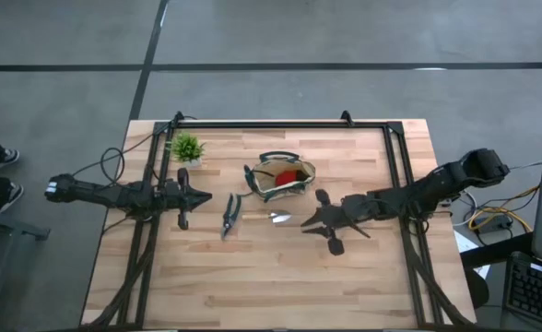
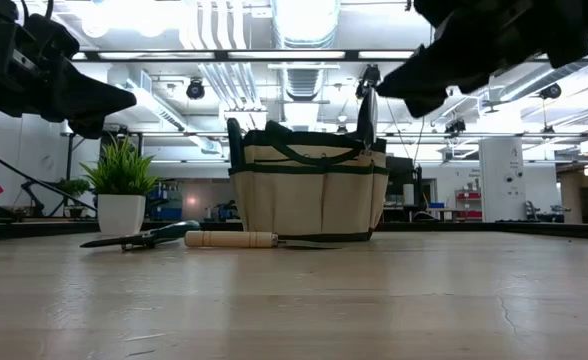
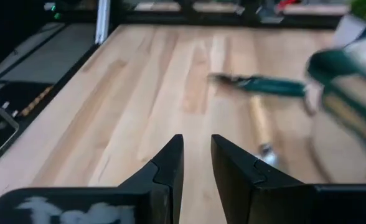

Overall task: Pick & Place Garden tools in Gardening bag
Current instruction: Put the brown trowel into the green bag

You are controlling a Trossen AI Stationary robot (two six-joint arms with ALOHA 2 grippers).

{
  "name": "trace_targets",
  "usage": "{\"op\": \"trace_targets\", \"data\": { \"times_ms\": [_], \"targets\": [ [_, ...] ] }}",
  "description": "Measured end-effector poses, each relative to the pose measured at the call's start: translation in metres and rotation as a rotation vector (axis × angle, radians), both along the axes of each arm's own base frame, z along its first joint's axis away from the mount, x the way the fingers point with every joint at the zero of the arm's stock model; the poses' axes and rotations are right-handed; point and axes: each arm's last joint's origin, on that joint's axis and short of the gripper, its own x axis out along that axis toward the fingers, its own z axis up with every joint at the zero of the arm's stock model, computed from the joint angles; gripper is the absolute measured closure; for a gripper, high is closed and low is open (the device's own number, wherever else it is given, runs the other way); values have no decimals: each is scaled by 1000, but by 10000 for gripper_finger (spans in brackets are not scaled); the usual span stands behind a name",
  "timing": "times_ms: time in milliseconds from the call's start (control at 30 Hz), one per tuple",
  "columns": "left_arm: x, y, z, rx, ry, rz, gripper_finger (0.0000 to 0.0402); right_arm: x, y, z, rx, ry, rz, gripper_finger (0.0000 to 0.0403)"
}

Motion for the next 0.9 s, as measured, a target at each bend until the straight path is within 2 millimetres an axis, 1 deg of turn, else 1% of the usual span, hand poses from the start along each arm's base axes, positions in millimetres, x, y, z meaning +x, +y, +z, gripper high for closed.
{"op": "trace_targets", "data": {
  "times_ms": [267,400,567,667,733,833,867,900],
  "targets": [
    [0,0,0,0,1,0,371,6,2,-20,13,87,4,337],
    [0,0,0,0,1,0,371,7,2,-23,9,97,4,346],
    [0,0,2,-6,-23,2,371,6,2,-19,-9,70,15,369],
    [0,0,11,-102,-125,18,371,7,2,-17,-10,54,17,380],
    [0,2,17,-177,-198,59,371,6,2,-16,-10,51,17,386],
    [-1,4,26,-342,-325,122,371,6,2,-16,-10,51,17,391],
    [-2,4,27,-414,-352,122,371,6,2,-16,-7,51,16,392],
    [-2,5,29,-448,-377,123,372,6,2,-16,-3,51,14,392]
  ]
}}
